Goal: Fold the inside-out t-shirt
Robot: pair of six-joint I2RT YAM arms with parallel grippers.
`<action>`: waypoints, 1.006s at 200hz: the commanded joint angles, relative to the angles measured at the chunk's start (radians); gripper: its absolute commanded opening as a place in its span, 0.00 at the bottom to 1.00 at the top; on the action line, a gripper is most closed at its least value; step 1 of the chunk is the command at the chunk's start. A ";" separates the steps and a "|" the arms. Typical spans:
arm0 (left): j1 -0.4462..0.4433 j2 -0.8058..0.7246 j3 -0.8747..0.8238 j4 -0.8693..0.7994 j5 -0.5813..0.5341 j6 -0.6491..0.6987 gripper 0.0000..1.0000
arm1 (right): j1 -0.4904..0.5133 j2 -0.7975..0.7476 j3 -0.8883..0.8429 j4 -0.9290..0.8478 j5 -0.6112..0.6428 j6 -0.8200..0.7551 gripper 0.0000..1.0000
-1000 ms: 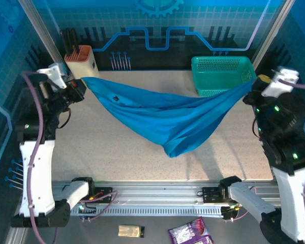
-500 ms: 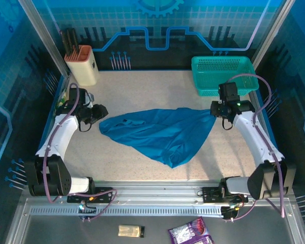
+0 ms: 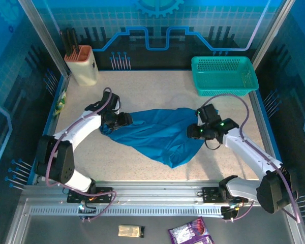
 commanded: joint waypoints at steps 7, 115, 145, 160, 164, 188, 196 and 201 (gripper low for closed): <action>-0.008 0.070 0.010 0.094 -0.040 -0.034 0.62 | 0.104 -0.004 -0.095 0.133 -0.109 0.137 0.54; 0.051 0.302 0.184 0.109 -0.071 0.034 0.12 | 0.433 0.280 -0.013 0.176 -0.035 0.198 0.52; 0.116 0.279 0.190 0.106 -0.048 0.050 0.00 | 0.450 0.337 0.083 0.072 0.026 0.172 0.11; 0.160 0.254 0.180 0.103 -0.043 0.055 0.00 | 0.437 0.295 0.088 0.021 0.077 0.158 0.04; 0.173 0.247 0.175 0.103 -0.040 0.055 0.00 | 0.430 0.280 0.084 0.012 0.086 0.157 0.03; 0.250 0.204 0.136 0.108 0.006 0.052 0.00 | 0.344 0.180 0.015 -0.015 0.079 0.145 0.02; 0.275 0.189 0.115 0.114 0.027 0.048 0.00 | 0.305 0.148 -0.035 -0.015 0.069 0.143 0.02; 0.287 0.179 0.103 0.118 0.037 0.046 0.00 | 0.275 0.129 -0.061 -0.013 0.061 0.146 0.02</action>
